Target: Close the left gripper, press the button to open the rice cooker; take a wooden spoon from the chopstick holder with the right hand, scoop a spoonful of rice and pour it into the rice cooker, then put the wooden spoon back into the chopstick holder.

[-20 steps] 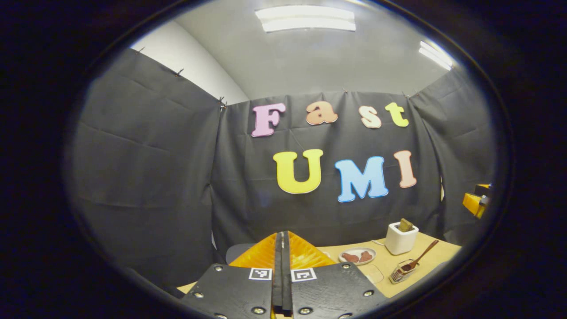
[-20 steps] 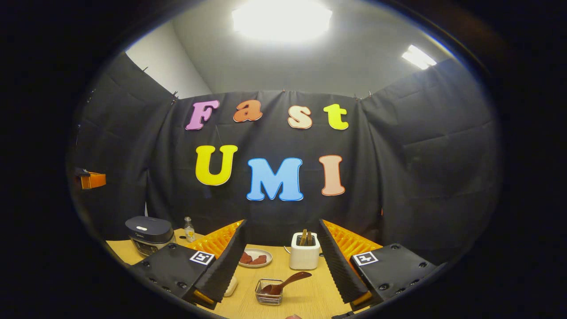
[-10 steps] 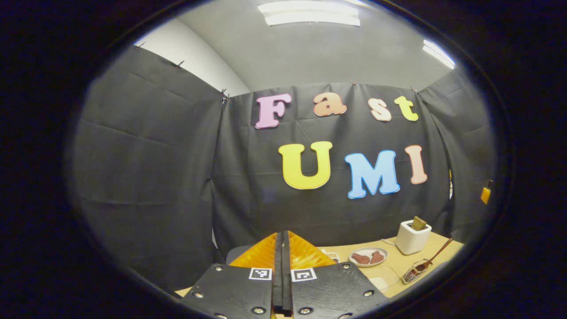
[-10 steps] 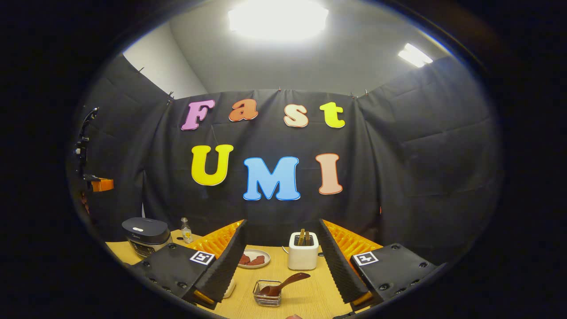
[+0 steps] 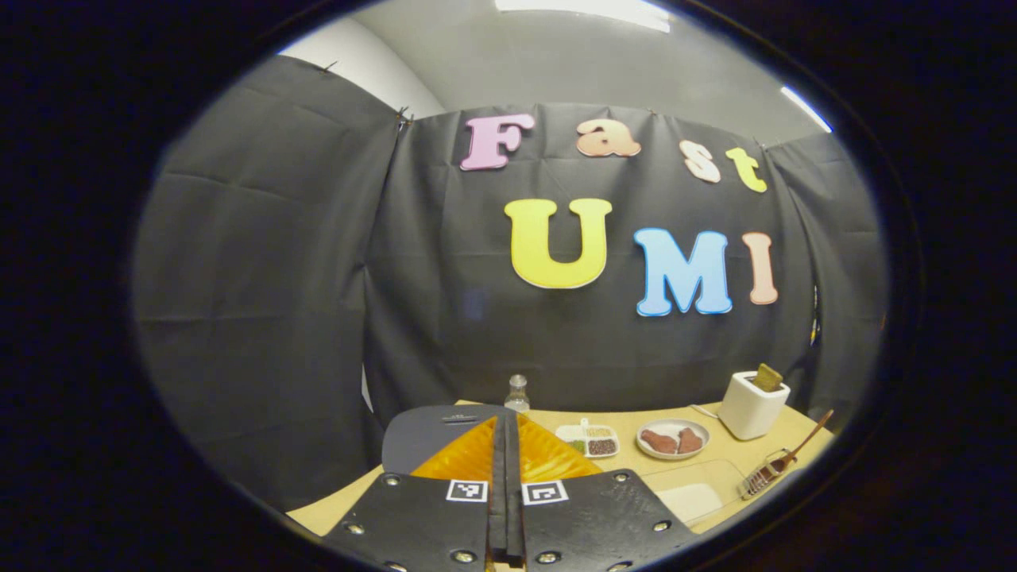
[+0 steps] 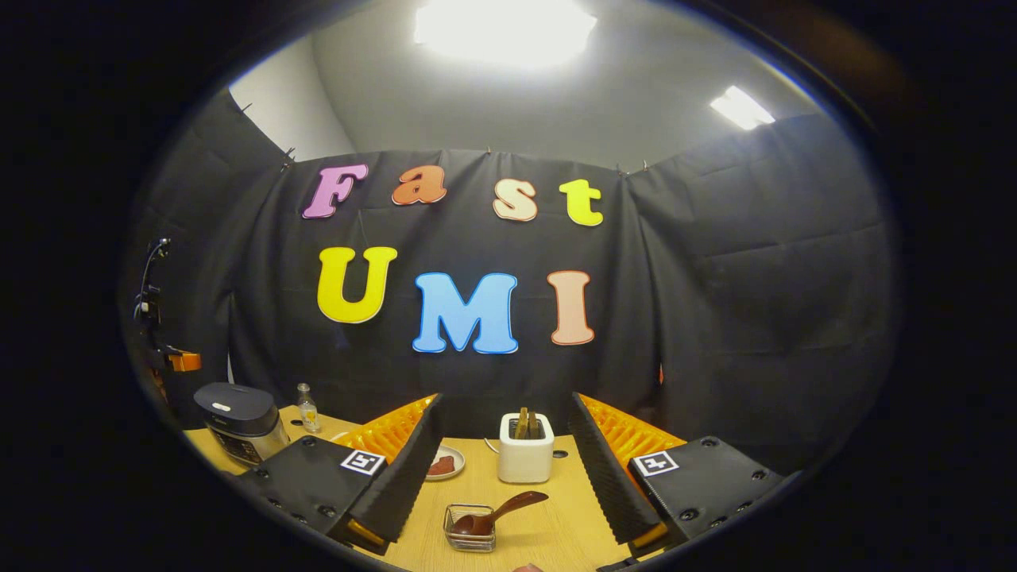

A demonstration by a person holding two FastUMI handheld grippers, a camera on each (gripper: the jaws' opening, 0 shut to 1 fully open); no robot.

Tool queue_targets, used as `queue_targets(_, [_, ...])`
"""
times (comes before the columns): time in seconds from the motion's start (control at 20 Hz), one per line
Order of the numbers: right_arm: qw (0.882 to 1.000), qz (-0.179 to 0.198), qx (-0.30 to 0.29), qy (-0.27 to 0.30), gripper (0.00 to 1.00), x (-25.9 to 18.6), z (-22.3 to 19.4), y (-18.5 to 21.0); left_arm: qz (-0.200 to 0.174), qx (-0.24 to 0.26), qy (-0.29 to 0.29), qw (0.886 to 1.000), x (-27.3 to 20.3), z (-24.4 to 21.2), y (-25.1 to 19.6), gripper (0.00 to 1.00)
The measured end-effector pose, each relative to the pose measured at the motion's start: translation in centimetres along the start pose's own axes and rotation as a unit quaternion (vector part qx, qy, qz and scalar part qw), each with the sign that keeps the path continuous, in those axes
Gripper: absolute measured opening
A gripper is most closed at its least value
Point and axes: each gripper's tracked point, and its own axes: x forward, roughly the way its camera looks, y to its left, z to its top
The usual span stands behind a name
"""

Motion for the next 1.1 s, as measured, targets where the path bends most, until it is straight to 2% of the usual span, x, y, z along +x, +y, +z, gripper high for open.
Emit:
queue_targets(0.55, [1.0, -0.015, -0.015, 0.013, 0.97, 1.3, -0.6, 1.5, -0.005, 0.003, 0.089, 0.996, 5.3, -10.1, 1.0, 0.01])
queue_targets(0.6, [1.0, -0.015, -0.017, 0.012, 0.97, 1.3, -0.6, 1.5, -0.004, 0.003, 0.094, 0.996, 5.6, -10.7, 1.0, 0.04])
queue_targets(0.65, [1.0, -0.015, -0.018, 0.011, 0.96, 1.4, -0.5, 1.6, -0.004, 0.004, 0.1, 0.995, 5.7, -11.1, 1.0, 0.01])
queue_targets(0.8, [1.0, -0.015, -0.019, 0.011, 0.98, 1.5, -0.5, 1.6, -0.002, 0.006, 0.101, 0.995, 5.6, -12.1, 0.9, 0.01])
queue_targets(1.05, [1.0, -0.004, -0.015, 0.011, 0.97, 1.4, -0.4, 2.2, 0.005, -0.019, 0.107, 0.994, 5.2, -13.1, 0.9, 0.02])
queue_targets(1.1, [1.0, 0.001, -0.014, 0.01, 0.97, 1.5, -0.4, 2.5, 0.008, -0.02, 0.112, 0.993, 5.5, -13.3, 0.9, 0.07])
